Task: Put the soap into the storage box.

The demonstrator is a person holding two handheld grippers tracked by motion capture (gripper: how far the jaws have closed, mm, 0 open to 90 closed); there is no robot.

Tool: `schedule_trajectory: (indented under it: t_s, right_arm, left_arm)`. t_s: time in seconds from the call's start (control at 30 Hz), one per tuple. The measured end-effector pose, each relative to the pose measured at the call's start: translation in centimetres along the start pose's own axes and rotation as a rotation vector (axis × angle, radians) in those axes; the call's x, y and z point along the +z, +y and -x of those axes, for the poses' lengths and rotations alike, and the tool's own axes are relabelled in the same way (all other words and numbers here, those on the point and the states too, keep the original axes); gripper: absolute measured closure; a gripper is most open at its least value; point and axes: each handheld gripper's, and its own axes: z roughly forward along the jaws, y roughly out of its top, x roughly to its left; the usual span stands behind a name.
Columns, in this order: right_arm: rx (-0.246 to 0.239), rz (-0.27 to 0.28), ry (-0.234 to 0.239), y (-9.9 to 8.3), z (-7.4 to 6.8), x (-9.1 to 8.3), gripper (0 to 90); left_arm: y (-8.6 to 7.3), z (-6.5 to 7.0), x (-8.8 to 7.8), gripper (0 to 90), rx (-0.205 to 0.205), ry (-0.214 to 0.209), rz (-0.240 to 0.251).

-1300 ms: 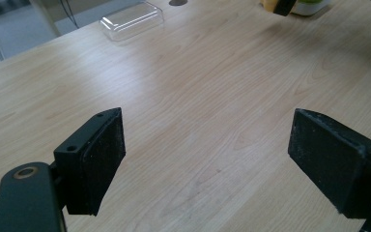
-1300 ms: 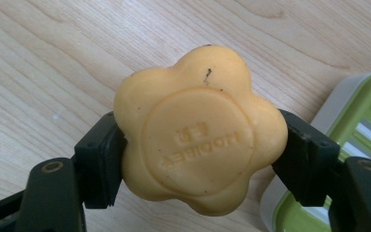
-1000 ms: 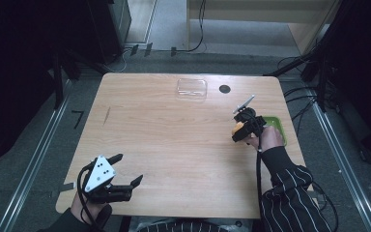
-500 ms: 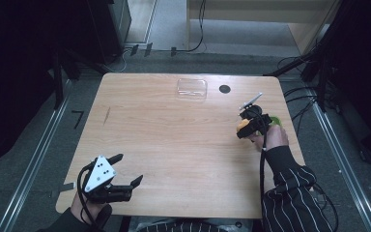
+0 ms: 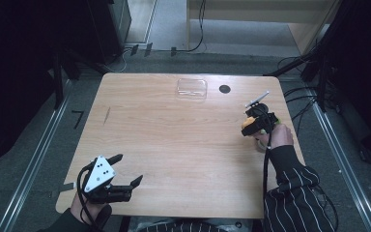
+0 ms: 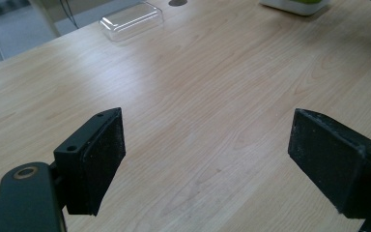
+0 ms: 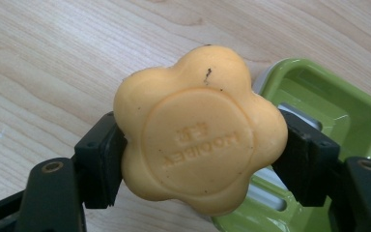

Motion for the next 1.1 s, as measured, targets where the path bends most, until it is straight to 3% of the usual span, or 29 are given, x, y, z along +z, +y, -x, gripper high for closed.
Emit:
schedule_trajectory:
  t_s: [1.1]
  right_arm:
    - [0.137, 0.049, -0.054, -1.7, 5.0, -0.1, 28.2]
  left_arm:
    - [0.0, 0.0, 0.1, 13.6, -0.003, -0.003, 0.001]
